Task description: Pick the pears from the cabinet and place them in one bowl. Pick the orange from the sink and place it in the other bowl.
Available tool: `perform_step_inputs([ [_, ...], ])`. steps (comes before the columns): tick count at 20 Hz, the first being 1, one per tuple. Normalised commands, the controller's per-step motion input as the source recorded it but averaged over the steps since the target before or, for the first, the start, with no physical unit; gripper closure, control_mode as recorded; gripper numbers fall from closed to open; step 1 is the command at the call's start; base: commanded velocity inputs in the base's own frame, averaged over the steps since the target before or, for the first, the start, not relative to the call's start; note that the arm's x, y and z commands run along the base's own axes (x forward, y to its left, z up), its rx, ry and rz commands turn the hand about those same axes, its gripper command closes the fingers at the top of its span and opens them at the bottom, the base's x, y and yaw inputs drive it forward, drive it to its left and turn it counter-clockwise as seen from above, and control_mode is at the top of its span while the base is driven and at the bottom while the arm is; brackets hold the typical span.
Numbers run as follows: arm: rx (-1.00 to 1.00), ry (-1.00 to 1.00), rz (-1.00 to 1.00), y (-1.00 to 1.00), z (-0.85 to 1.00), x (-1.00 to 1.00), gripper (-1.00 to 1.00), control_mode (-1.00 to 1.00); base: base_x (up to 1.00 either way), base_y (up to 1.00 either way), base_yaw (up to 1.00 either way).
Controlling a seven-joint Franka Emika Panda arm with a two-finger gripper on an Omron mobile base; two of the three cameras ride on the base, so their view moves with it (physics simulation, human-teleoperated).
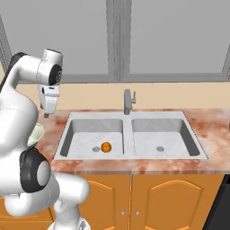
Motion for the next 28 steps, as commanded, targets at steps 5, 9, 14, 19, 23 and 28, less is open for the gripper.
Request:
perform_step_inputs([
  [5,-0.19,-0.08,0.07,-0.28,0.00,-0.17,-1.00,-1.00,0.00,0.00,0.00],
  [9,-0.20,-0.13,0.19,-0.29,0.00,-0.08,-1.00,-1.00,0.00,0.00,0.00],
  [14,-0.09,-0.07,0.26,-0.28,0.00,-0.01,-1.00,-1.00,0.00,0.00,0.00],
  [19,-0.02,-0.01,0.33,-0.24,0.00,0.00,-1.00,-1.00,0.00,0.00,0.00],
  [23,0.00,0.00,0.28,-0.22,-0.01,0.03,-1.00,-1.00,0.00,0.00,0.00],
  [28,0.00,-0.01,0.17,-0.28,-0.13,0.12,-1.00,-1.00,0.00,0.00,0.00],
])
